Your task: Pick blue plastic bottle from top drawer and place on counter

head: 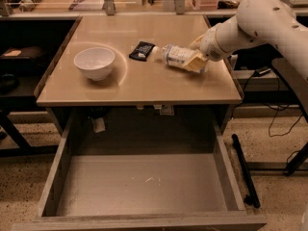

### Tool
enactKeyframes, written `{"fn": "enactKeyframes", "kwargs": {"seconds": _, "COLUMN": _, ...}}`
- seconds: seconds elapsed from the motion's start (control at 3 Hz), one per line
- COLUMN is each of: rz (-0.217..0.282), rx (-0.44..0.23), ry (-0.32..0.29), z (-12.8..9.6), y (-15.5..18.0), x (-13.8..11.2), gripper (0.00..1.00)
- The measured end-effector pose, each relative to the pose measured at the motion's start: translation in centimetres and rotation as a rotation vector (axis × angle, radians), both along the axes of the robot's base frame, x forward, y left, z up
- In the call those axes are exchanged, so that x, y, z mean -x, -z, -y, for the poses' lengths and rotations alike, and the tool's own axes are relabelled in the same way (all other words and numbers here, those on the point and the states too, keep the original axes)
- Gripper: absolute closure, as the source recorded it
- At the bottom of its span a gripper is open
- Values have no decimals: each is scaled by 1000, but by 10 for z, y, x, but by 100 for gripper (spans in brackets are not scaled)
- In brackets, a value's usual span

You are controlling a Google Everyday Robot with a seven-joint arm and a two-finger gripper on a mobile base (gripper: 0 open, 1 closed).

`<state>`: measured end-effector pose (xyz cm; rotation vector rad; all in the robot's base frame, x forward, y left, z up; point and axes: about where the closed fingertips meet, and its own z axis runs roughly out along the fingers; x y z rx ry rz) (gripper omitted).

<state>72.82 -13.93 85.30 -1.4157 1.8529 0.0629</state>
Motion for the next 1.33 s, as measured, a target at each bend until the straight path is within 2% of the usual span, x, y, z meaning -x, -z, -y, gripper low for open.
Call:
{"fn": "enactKeyframes", "kwargs": {"seconds": 0.67, "rz": 0, "rx": 0, "ry": 0, "z": 0, "y": 0, "x": 0, "gripper": 12}}
{"fn": "enactKeyframes", "kwargs": {"seconds": 1.0, "rz": 0, "rx": 0, "ry": 0, "z": 0, "y": 0, "x": 0, "gripper": 0}}
{"fn": "enactKeyframes", "kwargs": {"seconds": 1.33, "rz": 0, "rx": 0, "ry": 0, "z": 0, "y": 0, "x": 0, "gripper": 0}}
